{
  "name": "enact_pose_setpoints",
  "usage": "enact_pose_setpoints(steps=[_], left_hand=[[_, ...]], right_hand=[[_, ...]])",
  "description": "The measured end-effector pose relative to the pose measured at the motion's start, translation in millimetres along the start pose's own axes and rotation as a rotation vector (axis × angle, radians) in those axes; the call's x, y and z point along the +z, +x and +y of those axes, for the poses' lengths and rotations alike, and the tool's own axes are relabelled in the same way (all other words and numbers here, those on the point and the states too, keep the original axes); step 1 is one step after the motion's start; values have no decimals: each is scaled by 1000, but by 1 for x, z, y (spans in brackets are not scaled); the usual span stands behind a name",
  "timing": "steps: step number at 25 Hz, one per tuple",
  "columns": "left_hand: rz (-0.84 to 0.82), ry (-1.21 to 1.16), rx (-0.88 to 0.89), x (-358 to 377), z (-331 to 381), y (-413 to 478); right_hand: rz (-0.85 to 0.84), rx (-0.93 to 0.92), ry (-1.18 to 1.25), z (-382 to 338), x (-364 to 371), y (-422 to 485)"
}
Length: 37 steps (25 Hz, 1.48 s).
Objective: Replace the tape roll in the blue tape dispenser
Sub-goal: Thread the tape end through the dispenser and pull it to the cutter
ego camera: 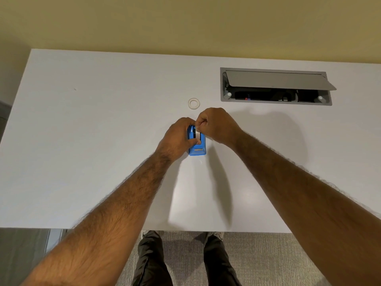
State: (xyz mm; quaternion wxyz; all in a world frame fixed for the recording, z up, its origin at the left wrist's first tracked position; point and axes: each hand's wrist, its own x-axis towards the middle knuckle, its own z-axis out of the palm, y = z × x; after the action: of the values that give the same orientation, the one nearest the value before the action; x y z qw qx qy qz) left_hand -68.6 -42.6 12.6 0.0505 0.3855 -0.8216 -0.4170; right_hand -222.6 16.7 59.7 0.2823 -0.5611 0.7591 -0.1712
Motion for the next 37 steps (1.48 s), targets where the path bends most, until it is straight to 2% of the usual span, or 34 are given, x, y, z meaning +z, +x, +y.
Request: enact_pose_setpoints(steps=[6,16,21,26,37], left_hand=[[-6,16,13,0,1,1],[-68,-116,28,-7,-17,-10],[-33,-135,68,-5,-12,-10],[19,-81,-1,2,-6,-4],[32,-11,-11,6,-7,1]], right_hand=[[39,46,-70,4,7,0],[53,14,-77,5,9,-6],[64,-10,-94,5,7,-8],[51,-12,-135,5,6,-7],[54,41,-85,4,13,-5]])
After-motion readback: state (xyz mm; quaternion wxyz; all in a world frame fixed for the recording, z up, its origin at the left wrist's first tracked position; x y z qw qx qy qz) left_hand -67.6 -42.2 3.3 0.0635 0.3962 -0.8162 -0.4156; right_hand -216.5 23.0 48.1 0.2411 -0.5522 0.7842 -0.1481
